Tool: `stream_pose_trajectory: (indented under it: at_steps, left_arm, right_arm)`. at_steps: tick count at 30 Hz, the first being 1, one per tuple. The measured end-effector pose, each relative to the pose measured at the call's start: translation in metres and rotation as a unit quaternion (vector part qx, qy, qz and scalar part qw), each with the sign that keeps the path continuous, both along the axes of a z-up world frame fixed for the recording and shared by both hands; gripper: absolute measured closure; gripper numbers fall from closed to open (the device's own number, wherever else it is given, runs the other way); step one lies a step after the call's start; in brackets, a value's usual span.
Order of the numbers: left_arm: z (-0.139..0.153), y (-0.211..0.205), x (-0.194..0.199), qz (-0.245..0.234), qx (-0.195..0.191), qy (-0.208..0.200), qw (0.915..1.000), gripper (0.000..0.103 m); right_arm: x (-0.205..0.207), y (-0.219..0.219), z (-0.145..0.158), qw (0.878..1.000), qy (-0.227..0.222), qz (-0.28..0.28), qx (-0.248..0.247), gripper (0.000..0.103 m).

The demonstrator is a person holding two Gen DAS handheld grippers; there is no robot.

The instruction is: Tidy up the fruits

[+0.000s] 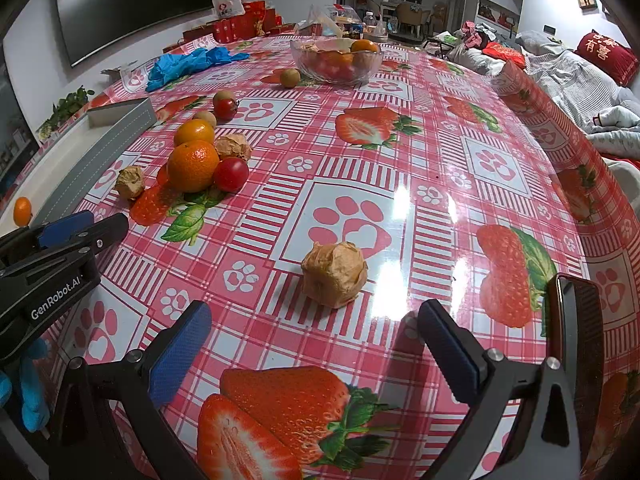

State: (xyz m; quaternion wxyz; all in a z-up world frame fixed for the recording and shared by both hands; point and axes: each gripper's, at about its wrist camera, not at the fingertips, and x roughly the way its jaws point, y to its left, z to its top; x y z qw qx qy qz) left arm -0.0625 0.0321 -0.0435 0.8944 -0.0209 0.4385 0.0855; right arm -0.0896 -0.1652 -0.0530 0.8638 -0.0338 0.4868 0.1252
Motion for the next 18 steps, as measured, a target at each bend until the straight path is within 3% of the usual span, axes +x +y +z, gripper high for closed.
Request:
stream_pose_trajectory:
  at_steps: [3, 5, 7, 8, 10, 13, 15, 18]
  left_arm:
    - [0.001, -0.001, 0.001, -0.004, -0.002, 0.009, 0.9999, 0.06]
    - [0.001, -0.001, 0.002, -0.008, -0.008, 0.016, 0.9998, 0.06]
    - [0.002, 0.002, 0.004, -0.01, -0.024, 0.022, 0.9994, 0.06]
    - [0.002, 0.003, 0.004, -0.011, -0.029, 0.024, 0.9992, 0.06]
    - [0.003, 0.004, 0.004, -0.013, -0.034, 0.025, 0.999, 0.063]
    - [0.004, 0.003, 0.003, -0.023, -0.045, 0.027, 0.9984, 0.064]
    - [0.006, 0.002, 0.002, -0.03, -0.051, 0.026, 0.9979, 0.074]
    - [0.011, 0.003, 0.0, -0.033, -0.053, 0.021, 0.9978, 0.074]
  right_arm:
    - [0.002, -0.001, 0.001, 1.0, 0.008, -0.002, 0.007, 0.003]
    - [0.004, -0.003, 0.003, 1.0, 0.007, -0.004, 0.012, 0.014]
    - [0.004, -0.006, 0.007, 1.0, 0.001, -0.004, 0.017, 0.04]
    - [0.005, -0.007, 0.009, 1.0, 0.0, -0.003, 0.02, 0.046]
    - [0.007, -0.01, 0.012, 1.0, 0.003, -0.002, 0.029, 0.07]
    - [0.009, -0.02, 0.015, 0.998, 0.017, -0.005, 0.064, 0.075]
    - [0.01, -0.031, 0.017, 0.994, 0.031, -0.015, 0.101, 0.075]
    - [0.009, -0.042, 0.018, 0.992, 0.036, -0.03, 0.114, 0.075]
